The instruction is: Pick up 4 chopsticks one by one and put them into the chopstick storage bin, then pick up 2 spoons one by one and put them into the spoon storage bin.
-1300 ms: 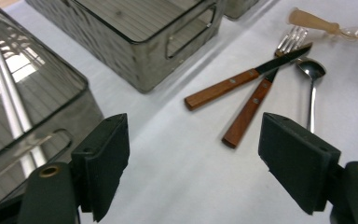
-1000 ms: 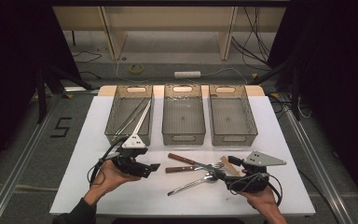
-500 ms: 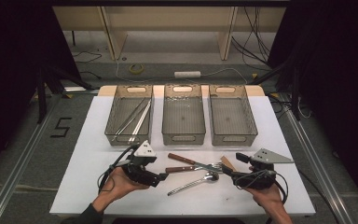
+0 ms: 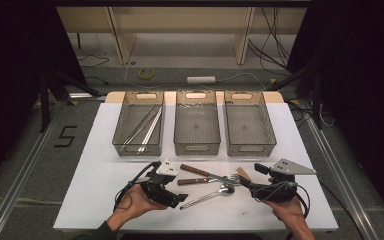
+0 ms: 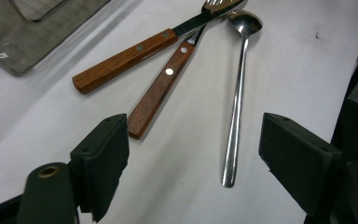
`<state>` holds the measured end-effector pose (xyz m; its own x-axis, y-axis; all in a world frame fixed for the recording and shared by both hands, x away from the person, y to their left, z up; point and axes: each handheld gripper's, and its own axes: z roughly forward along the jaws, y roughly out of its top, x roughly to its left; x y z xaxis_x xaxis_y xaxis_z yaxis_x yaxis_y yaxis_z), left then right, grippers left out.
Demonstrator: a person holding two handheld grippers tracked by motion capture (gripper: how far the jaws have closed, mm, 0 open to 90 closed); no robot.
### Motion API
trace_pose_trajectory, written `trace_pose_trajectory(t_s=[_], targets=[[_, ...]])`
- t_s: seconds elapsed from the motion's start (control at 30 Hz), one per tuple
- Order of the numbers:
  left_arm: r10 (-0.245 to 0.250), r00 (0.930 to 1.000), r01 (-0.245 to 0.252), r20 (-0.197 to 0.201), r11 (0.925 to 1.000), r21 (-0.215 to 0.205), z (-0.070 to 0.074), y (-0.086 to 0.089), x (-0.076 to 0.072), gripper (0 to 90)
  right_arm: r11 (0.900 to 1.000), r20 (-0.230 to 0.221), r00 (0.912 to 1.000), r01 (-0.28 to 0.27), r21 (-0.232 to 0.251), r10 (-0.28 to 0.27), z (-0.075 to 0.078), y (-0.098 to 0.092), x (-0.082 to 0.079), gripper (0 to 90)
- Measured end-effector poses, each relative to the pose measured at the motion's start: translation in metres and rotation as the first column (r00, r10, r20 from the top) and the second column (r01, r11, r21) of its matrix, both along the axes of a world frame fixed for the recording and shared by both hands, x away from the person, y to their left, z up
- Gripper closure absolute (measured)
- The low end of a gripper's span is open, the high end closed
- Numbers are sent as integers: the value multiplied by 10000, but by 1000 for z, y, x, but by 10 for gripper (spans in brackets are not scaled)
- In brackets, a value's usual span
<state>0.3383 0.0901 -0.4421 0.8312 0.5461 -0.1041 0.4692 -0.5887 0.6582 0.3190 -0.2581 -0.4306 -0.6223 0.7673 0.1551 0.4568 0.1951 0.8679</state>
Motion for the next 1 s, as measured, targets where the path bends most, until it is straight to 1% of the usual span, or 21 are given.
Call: trace_pose_trajectory(t_s=[0.03,0.13,0.27,0.37,0.47,0.5,0.53,0.57,0.63,0.7,0.87,0.93,0.97,1.0], targets=[[7,10000,-7,17,10000,-16,-1,-1,-1,235,10000,-12,10000,-17,-10,17,0,0,0,258],[-107,9999,107,-22,9999,130,-3,-5,-2,220,10000,-41,10000,-16,-45,16,0,1,0,258],[-234,9997,235,-40,9995,222,-6,-11,-4,215,10000,-15,10000,-51,-57,51,0,2,0,258],[-312,9995,313,-69,9993,220,-7,-16,-4,214,9999,-30,10000,-84,-81,84,-1,2,0,258],[-467,9988,472,-140,9983,330,-10,-21,-4,220,10000,-56,10000,-53,-19,53,-1,1,1,258],[-581,9982,589,-165,9971,480,-10,-22,-3,224,10000,-78,10000,-42,-13,42,-1,1,1,258],[-610,9980,619,-181,9966,544,-11,-24,-2,229,10000,-87,9999,-52,-17,52,-1,0,2,258],[-617,9979,628,-201,9964,574,-11,-26,-1,235,10000,-103,9999,-23,-9,22,-2,0,2,258],[-691,9975,701,-152,9946,761,-11,-31,0,249,10000,-98,9999,34,13,-34,-2,-1,2,258],[-802,9966,816,-204,9932,829,-11,-36,2,266,10000,-112,9999,54,30,-54,-2,-1,3,258],[-1159,9930,1173,-204,9891,893,-13,-48,3,350,10000,-122,9999,37,-1,-37,-2,0,0,258],[-1339,9905,1364,-317,9857,984,-14,-52,2,379,10000,-107,9999,24,-29,-24,-2,-1,-1,258],[-1368,9903,1388,-259,9841,1109,-16,-55,1,393,10000,-110,9999,10,-36,-11,-1,-1,-1,258],[-1399,9901,1402,-106,9821,1259,-16,-57,0,405,10000,-85,10000,39,-40,-40,-1,-1,-1,258]])
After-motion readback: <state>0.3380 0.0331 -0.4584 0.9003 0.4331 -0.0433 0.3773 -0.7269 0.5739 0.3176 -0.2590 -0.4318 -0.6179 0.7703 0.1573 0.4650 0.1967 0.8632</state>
